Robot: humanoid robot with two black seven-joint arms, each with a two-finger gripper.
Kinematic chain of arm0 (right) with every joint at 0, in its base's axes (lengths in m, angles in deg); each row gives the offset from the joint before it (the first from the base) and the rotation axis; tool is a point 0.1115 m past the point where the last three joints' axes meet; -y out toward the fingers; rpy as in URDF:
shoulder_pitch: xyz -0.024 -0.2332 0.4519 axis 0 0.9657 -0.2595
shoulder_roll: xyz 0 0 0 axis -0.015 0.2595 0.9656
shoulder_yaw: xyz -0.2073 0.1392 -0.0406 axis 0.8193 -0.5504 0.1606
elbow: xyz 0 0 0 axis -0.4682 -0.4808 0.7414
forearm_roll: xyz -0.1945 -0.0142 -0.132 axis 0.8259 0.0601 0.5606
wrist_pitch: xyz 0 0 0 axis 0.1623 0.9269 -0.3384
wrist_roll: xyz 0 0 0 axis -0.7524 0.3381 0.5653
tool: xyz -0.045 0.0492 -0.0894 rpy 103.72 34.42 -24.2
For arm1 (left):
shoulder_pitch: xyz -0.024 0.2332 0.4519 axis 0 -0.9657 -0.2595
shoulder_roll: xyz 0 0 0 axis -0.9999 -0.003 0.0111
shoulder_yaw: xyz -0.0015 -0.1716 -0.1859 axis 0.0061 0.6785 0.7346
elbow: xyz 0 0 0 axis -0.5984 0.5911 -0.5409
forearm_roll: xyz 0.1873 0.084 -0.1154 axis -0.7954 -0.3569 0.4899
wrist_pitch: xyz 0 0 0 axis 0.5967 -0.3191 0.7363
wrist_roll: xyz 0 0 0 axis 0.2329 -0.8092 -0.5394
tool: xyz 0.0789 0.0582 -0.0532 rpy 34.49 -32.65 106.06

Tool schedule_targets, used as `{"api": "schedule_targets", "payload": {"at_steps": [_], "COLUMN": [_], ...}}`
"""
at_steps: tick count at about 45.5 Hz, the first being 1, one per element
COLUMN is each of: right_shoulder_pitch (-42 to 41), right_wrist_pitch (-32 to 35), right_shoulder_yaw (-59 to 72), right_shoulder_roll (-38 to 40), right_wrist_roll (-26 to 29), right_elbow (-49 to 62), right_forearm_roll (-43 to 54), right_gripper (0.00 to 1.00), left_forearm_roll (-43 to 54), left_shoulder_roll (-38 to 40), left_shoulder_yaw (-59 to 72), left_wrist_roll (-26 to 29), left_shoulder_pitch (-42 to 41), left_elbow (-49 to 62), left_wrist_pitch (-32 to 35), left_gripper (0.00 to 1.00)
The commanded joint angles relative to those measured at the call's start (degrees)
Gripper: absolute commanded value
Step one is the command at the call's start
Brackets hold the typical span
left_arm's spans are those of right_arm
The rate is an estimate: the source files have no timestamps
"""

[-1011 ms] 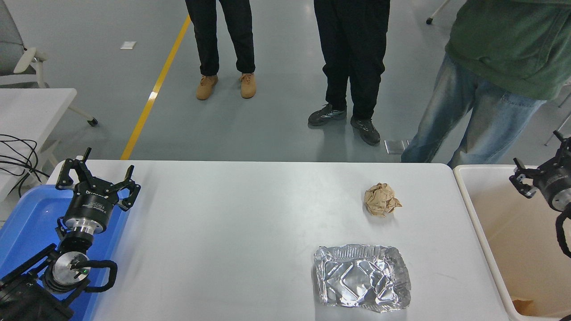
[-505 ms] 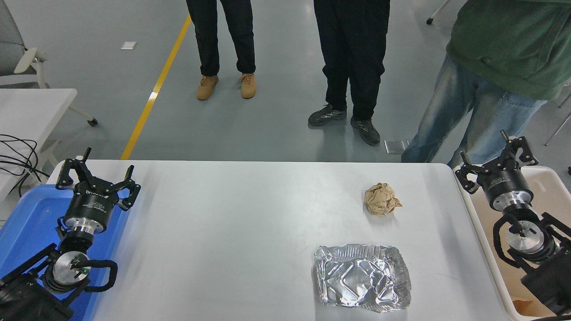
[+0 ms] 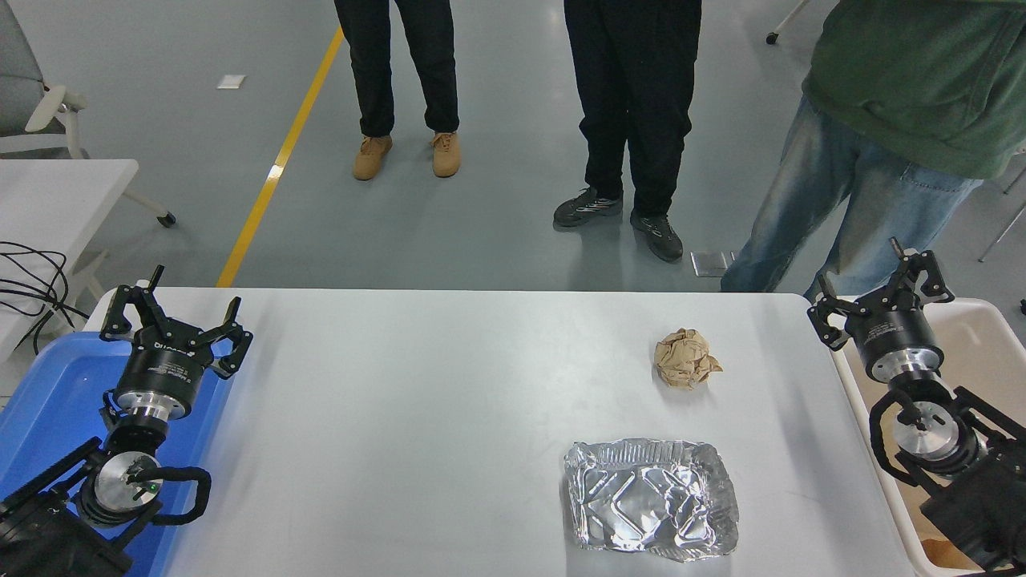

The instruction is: Clean the table surface

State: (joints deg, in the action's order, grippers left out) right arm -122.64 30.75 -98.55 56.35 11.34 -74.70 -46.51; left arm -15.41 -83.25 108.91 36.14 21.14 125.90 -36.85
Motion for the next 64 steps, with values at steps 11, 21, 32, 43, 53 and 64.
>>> {"api": "schedule_targets", "payload": {"at_steps": [11, 21, 32, 43, 53, 64], "right_shoulder_pitch": [0.0, 0.2, -0.6, -2.4, -5.3, -6.8], "right_wrist_pitch": [0.9, 1.9, 0.5, -0.4, -1.1, -2.7], "right_shoulder_yaw": [1.1, 9.2, 17.1, 22.6, 27.4, 28.5], "right_shoulder_roll": [3.7, 10.7, 17.7, 23.3, 25.6, 25.6], "right_wrist_roll": [0.7, 1.5, 1.8, 2.5, 2.9, 2.9], "right_elbow": [-1.0, -13.6, -25.9, -37.4, -42.2, -42.6], "right_forearm_roll": [0.4, 1.6, 8.1, 19.0, 28.7, 40.6], "right_gripper": [0.99, 0.99, 0.99, 0.99, 0.99, 0.99], "left_forearm_roll": [0.0, 0.0, 0.0, 0.0, 0.0, 0.0], "left_shoulder_roll": [0.0, 0.0, 0.0, 0.0, 0.0, 0.0], "left_shoulder_yaw": [0.0, 0.0, 0.0, 0.0, 0.0, 0.0], "left_wrist_roll": [0.0, 0.0, 0.0, 0.0, 0.0, 0.0], "left_shoulder_pitch": [0.0, 0.0, 0.0, 0.0, 0.0, 0.0], "left_elbow": [0.0, 0.0, 0.0, 0.0, 0.0, 0.1], "left_wrist_pitch": [0.0, 0.0, 0.0, 0.0, 0.0, 0.0], "left_gripper": [0.99, 0.99, 0.99, 0.99, 0.99, 0.99]}}
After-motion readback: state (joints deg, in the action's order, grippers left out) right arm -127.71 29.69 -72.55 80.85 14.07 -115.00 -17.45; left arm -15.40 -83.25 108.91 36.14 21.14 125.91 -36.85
